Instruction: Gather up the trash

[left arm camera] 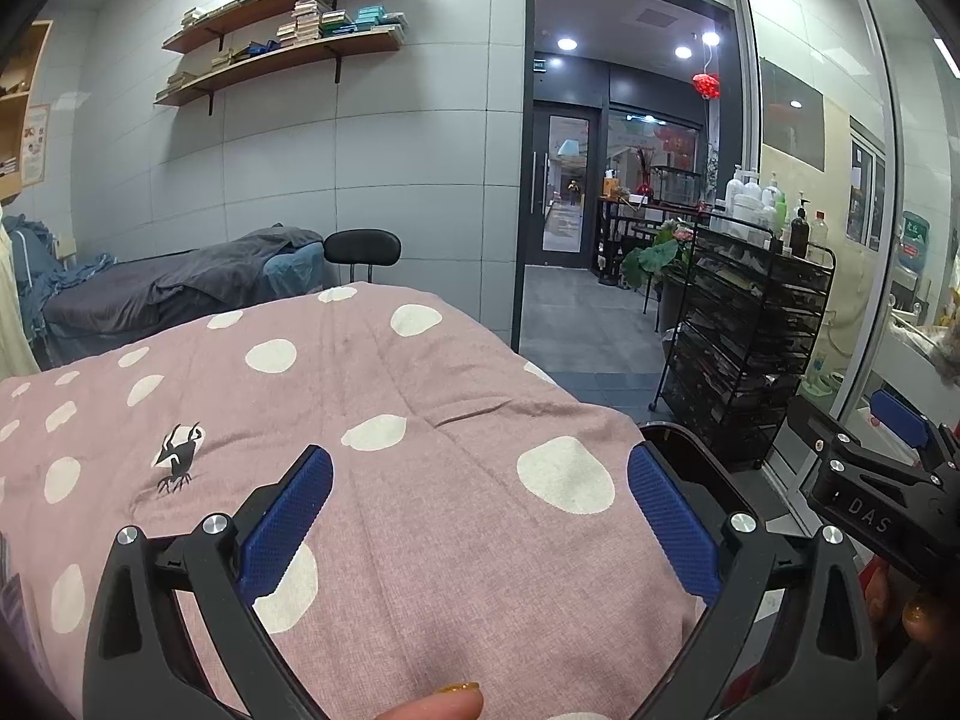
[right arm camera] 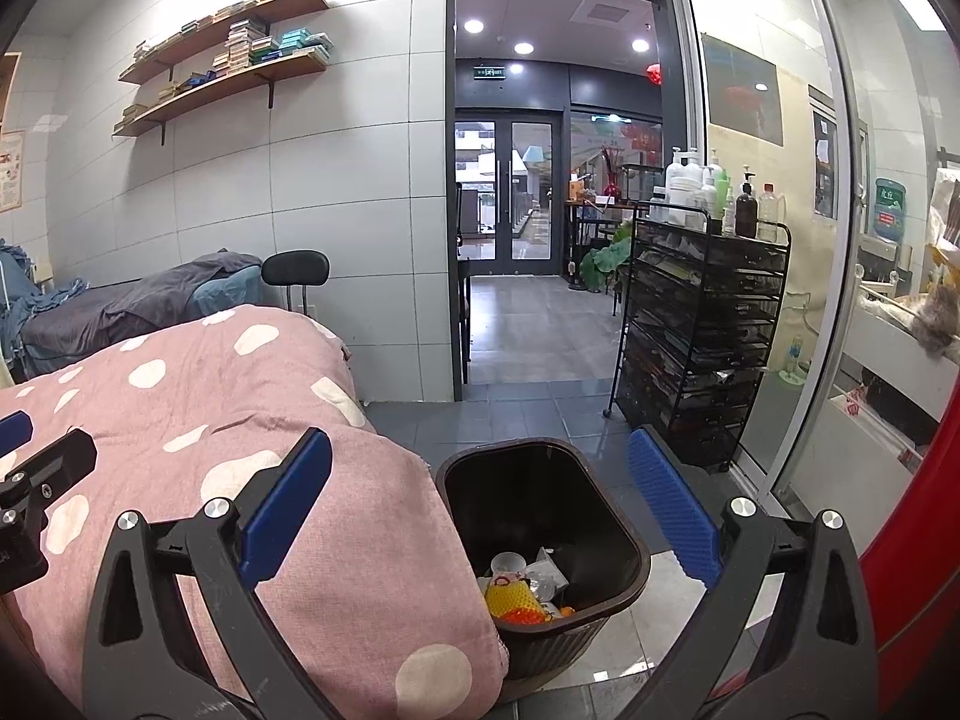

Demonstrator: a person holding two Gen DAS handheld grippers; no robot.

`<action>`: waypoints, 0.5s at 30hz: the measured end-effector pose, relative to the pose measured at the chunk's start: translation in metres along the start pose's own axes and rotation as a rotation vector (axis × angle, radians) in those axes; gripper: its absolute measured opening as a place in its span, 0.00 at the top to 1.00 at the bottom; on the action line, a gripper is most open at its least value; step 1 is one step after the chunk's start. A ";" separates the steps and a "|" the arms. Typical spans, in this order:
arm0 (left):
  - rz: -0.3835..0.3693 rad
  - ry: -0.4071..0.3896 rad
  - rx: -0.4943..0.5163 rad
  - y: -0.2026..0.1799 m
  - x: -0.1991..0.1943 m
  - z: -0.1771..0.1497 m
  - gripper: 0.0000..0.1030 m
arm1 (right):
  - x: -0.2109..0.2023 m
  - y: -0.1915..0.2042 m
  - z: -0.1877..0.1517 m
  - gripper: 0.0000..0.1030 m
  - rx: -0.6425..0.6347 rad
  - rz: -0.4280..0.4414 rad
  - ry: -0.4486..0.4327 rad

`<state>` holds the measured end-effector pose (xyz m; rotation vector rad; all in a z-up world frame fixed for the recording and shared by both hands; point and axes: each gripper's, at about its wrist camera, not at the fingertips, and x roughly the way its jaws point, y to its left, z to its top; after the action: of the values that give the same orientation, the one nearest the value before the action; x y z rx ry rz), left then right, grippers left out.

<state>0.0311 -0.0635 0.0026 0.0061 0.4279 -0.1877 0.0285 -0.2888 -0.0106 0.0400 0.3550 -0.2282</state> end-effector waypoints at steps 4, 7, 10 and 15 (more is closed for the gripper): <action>0.000 0.001 -0.001 0.000 0.000 0.000 0.06 | 0.000 0.000 0.000 0.05 0.001 0.000 -0.001; -0.001 0.000 -0.001 0.000 0.000 0.000 0.06 | 0.000 0.000 0.000 0.05 0.000 0.001 0.001; 0.001 -0.001 -0.001 0.000 -0.001 0.000 0.06 | 0.001 0.001 -0.001 0.05 -0.003 0.002 0.003; 0.000 0.001 -0.002 0.000 -0.001 -0.001 0.06 | 0.002 0.003 -0.002 0.05 -0.002 0.002 0.003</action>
<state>0.0303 -0.0634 0.0022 0.0046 0.4289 -0.1874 0.0303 -0.2863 -0.0131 0.0387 0.3580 -0.2260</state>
